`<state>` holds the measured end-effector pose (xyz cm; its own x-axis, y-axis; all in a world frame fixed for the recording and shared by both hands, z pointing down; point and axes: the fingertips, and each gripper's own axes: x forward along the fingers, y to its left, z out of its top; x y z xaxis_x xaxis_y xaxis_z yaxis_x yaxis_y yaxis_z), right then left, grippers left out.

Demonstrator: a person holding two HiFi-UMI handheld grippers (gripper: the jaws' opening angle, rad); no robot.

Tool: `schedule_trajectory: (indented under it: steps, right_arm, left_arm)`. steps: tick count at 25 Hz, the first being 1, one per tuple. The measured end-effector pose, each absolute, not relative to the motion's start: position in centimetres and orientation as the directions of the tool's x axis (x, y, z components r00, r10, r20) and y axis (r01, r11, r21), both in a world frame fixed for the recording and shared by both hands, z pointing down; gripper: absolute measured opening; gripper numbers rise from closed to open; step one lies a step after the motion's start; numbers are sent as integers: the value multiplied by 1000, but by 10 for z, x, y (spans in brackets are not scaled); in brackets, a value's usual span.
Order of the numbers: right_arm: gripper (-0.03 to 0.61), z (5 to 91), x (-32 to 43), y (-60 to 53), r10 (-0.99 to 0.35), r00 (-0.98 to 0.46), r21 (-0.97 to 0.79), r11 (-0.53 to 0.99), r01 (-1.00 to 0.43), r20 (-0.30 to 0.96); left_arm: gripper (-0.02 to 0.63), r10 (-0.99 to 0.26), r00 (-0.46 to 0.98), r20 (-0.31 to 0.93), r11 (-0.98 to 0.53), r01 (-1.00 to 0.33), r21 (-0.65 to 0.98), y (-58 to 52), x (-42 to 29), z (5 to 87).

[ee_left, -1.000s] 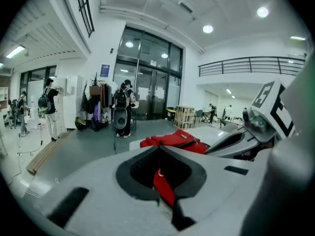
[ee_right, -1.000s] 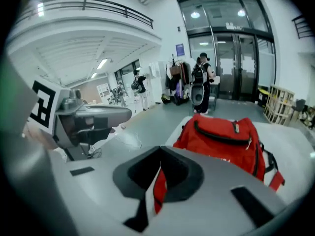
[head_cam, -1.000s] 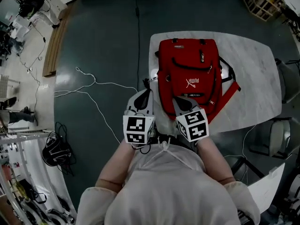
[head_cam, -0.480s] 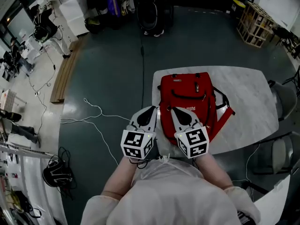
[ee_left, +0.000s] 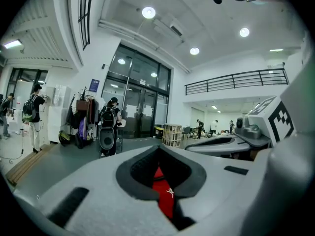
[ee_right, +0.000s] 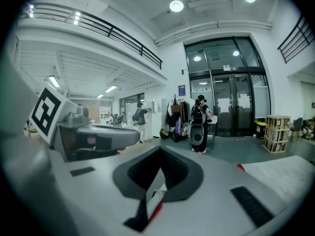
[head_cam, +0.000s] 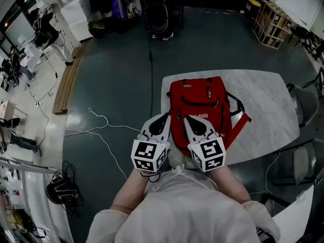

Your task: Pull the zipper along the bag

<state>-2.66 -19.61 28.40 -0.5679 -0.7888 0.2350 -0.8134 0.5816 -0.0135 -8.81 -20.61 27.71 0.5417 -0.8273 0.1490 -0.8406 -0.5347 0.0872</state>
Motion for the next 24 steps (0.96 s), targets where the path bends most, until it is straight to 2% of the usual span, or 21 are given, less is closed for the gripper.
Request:
schedule_trajectory:
  steps: [18, 24]
  right_arm:
    - [26, 289, -14, -196, -812, -538, -23, 548, -836, 225]
    - [26, 296, -11, -195, -823, -505, -11, 520, -854, 259]
  left_arm:
    - [21, -815, 551, 176, -549, -833, 69, -206, -74, 285]
    - [21, -819, 548, 173, -545, -836, 65, -203, -80, 284]
